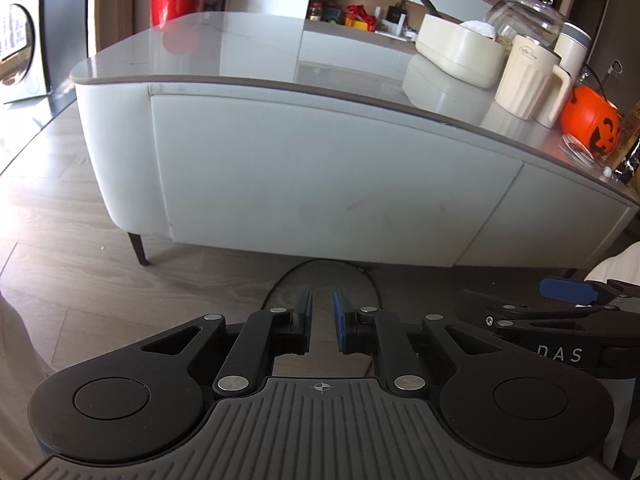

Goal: Organize objects

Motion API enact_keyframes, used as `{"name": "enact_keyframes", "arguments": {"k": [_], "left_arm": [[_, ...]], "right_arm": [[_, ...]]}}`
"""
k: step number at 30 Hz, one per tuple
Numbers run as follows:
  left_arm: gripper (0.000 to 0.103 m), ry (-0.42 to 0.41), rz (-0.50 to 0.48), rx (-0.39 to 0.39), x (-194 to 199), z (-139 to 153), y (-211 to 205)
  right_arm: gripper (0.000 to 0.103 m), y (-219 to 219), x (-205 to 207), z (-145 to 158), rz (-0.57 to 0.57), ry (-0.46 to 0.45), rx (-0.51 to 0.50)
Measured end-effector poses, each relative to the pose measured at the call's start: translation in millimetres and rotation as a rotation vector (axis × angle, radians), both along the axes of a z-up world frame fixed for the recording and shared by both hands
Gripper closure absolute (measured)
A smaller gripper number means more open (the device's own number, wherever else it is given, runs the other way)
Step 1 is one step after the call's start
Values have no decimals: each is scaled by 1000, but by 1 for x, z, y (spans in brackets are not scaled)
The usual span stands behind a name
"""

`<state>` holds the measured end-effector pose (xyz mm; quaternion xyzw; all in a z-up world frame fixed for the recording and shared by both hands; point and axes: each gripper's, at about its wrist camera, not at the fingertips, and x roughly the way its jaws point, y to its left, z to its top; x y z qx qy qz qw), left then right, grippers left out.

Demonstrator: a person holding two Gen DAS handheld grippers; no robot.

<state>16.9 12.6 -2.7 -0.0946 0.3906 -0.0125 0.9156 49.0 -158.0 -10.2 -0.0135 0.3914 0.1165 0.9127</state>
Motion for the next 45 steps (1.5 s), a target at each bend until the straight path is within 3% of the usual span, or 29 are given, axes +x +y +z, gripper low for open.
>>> {"name": "enact_keyframes", "arguments": {"k": [11,14,16,19,21,25,28,31,33,36,40,45], "left_arm": [[88,-48,-15,111,33,14,20],[88,-90,26,133,51,24,43],[88,-149,46,163,64,37,62],[88,-212,6,258,81,49,81],[88,-203,-6,298,91,47,94],[88,-144,110,216,101,26,120],[88,-98,163,149,110,22,140],[87,-115,50,94,117,30,154],[85,-135,-17,104,120,35,156],[85,-169,2,101,115,33,157],[85,-134,6,48,112,20,160],[85,-112,31,27,111,15,169]], "right_arm": [[0,-8,31,2,10,92,61],[0,-7,45,9,39,46,26],[0,-6,56,15,61,-15,-50],[0,-14,74,24,80,-109,-130],[0,-24,87,29,85,-156,-151],[0,-49,120,28,49,-200,-171],[0,-72,142,19,-45,-119,-77],[0,-90,154,17,-46,-43,38],[0,-101,162,18,11,-22,86],[0,-114,172,20,56,-49,72],[0,-124,187,9,98,-24,69],[0,-117,184,-5,79,-80,88]]}}
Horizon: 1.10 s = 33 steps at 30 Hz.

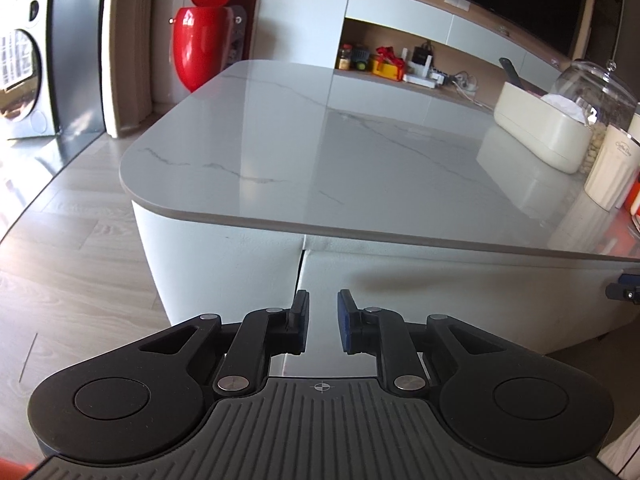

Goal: Organize objects

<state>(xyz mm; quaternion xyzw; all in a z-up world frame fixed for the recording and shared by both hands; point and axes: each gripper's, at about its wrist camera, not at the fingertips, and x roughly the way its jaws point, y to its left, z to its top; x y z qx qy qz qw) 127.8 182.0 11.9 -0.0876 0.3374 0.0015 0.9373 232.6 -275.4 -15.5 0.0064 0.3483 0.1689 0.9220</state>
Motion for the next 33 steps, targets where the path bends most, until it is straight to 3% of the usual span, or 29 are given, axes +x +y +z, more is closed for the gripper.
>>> {"name": "enact_keyframes", "arguments": {"k": [8,18,19,21,24,26,29,33], "left_arm": [[85,12,-39,37,2,-1,-7],[85,4,-85,29,4,-1,-15],[85,5,-89,30,4,-1,-15],[85,8,-88,35,4,-1,-16],[85,10,-75,27,4,-1,-13],[85,7,-59,10,3,-2,-10],[85,-1,-41,2,5,0,-7],[85,-18,6,-14,10,2,-1]], "right_arm": [[0,24,-13,0,12,-63,-64],[0,24,-14,7,59,-45,-80],[0,26,-13,10,96,-42,-58],[0,40,-31,18,357,-39,76],[0,84,-72,14,451,-202,-165],[0,97,-76,3,466,-207,-259],[0,88,-65,3,370,-186,-246],[0,54,-36,5,104,-115,-165]]}}
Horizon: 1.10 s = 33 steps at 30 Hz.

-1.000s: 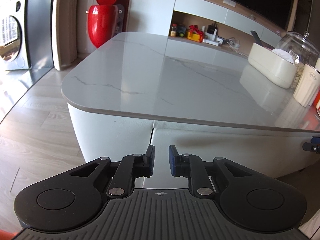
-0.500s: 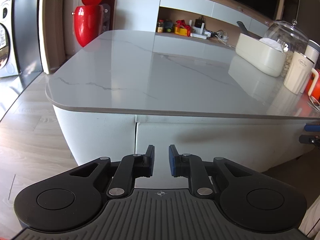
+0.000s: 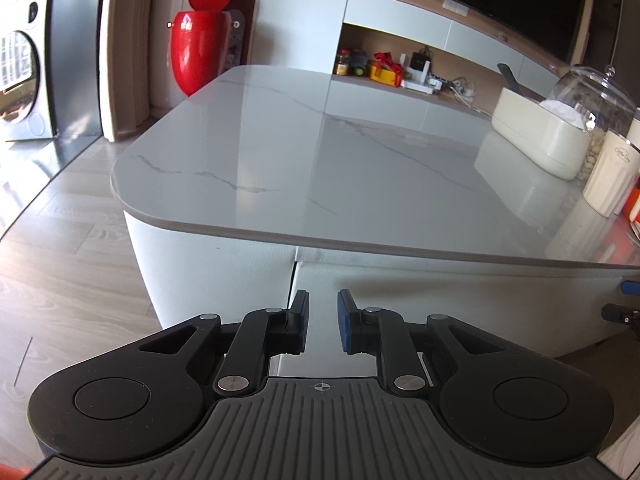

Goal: Organize objects

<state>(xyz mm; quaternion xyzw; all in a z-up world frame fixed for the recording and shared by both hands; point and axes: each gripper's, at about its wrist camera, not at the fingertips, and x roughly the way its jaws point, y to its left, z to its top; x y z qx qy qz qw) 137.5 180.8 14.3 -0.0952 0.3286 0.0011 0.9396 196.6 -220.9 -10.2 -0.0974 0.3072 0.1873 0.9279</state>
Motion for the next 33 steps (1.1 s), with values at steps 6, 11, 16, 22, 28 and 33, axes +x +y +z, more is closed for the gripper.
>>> {"name": "enact_keyframes", "arguments": {"k": [6,11,16,22,28,33], "left_arm": [[84,45,50,-63,4,-5,12],[84,24,53,-52,2,-5,13],[84,7,38,-3,3,-5,8],[84,-15,6,16,7,-6,6],[84,4,47,-80,12,-10,19],[84,4,14,-76,11,-10,16]], "right_arm": [[0,-44,25,-3,-191,72,169],[0,-39,24,-5,-131,48,182],[0,-31,31,-6,-146,43,160],[0,-31,25,-6,-98,50,110],[0,-30,30,0,-67,69,109],[0,-30,27,0,-25,63,54]]}}
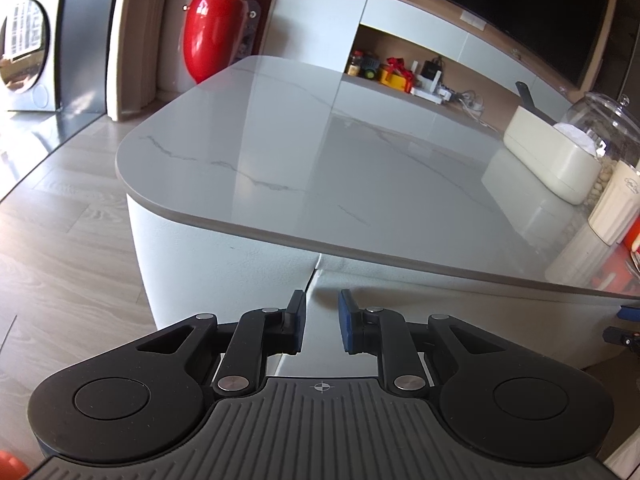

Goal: Organize objects

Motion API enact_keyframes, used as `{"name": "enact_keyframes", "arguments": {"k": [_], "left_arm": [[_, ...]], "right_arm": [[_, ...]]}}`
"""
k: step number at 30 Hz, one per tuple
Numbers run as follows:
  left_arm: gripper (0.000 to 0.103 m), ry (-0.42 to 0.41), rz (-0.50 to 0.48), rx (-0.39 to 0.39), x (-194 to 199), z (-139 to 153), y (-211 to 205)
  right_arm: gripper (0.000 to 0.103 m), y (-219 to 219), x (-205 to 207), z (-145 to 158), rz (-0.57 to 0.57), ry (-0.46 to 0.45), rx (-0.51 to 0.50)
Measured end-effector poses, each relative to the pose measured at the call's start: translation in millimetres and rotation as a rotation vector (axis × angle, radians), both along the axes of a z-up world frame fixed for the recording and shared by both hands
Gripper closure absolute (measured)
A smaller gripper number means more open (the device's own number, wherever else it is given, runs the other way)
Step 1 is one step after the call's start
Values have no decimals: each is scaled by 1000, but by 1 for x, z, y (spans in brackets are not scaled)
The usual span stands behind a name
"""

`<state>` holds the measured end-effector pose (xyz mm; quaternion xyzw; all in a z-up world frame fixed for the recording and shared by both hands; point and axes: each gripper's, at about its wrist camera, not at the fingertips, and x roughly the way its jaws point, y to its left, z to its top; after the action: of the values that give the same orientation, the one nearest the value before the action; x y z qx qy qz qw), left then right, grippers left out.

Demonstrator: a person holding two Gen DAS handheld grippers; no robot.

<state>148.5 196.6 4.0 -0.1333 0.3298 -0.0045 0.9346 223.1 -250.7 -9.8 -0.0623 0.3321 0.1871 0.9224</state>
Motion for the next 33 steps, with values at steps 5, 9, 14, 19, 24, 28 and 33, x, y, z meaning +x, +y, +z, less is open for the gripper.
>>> {"name": "enact_keyframes", "arguments": {"k": [5,9,14,19,24,28,33], "left_arm": [[84,-8,-28,-3,7,2,-5],[84,-3,10,-25,4,-1,3],[84,1,40,-56,2,-4,17],[85,-33,-19,10,1,-3,8],[85,-50,-35,-11,1,-5,10],[90,-35,-25,16,4,-2,3],[96,-6,41,3,7,1,-5]], "right_arm": [[0,-5,1,0,15,10,15],[0,-7,0,-1,15,11,25],[0,-7,2,-1,8,11,26],[0,-7,3,-1,7,9,26],[0,-6,3,-1,3,6,21],[0,-2,-1,-2,-5,2,10],[0,2,-4,-3,-11,-6,-8]]}}
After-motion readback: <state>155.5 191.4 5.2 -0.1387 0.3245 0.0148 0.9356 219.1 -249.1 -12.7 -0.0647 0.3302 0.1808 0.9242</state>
